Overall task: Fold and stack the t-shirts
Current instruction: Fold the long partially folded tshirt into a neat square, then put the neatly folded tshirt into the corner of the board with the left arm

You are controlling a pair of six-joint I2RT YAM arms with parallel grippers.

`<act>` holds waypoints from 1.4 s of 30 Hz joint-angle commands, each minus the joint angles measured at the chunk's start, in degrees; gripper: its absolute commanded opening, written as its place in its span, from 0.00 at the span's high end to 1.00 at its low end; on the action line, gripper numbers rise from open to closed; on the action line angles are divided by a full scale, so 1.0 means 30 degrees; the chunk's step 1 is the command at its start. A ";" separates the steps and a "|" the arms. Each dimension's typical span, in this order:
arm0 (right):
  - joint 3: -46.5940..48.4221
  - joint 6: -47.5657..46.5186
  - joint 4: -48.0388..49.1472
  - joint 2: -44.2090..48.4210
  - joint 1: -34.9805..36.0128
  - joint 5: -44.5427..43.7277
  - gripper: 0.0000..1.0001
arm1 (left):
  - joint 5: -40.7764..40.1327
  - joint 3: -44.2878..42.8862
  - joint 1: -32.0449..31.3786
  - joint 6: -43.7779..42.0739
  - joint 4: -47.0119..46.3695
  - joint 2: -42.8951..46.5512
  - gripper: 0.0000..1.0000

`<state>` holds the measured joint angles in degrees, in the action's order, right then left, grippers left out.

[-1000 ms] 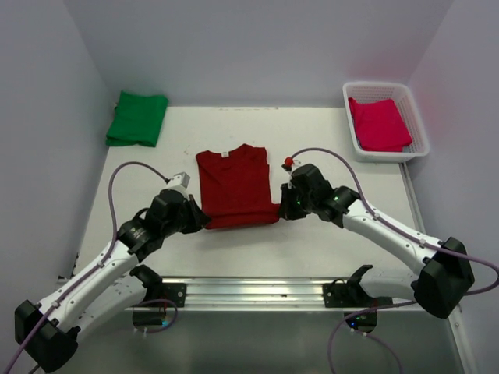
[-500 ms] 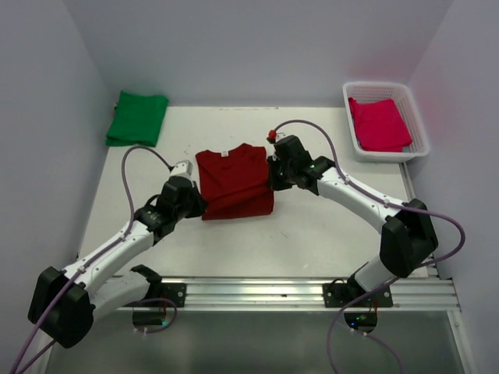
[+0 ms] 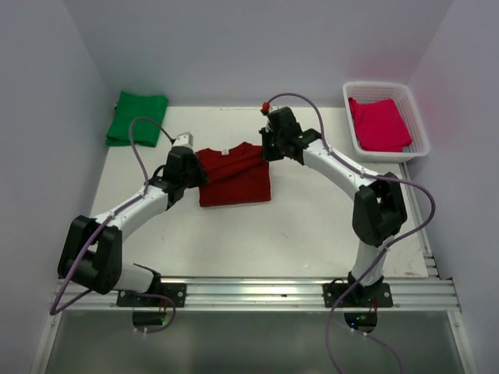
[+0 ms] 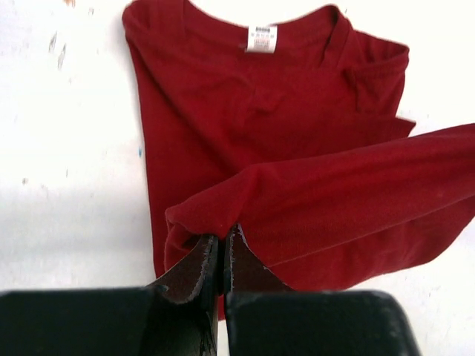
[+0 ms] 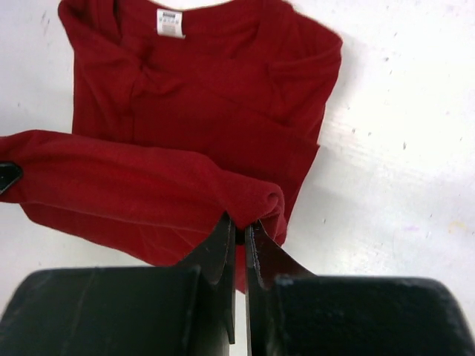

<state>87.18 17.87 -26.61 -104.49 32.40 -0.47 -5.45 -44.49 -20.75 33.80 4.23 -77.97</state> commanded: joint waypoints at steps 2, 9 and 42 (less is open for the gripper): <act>0.3397 -0.0799 -0.0475 -0.1904 -0.0663 0.0068 1.00 | 0.0440 -0.2361 0.0852 -0.0925 -0.2434 -0.2041 1.00; 1.3959 -0.0595 -0.4680 -1.0068 -0.1601 -0.1275 0.88 | 0.2142 -0.8479 0.3075 -0.1218 -0.2615 -0.8883 1.00; 0.1386 0.0284 0.4299 -0.2819 -0.2832 0.1387 0.02 | 1.1810 -0.7933 0.6829 -0.2242 -0.3057 -1.0834 0.00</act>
<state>93.69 18.04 -15.40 -118.89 23.99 0.82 24.08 -67.57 -2.61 29.28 -5.63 -110.50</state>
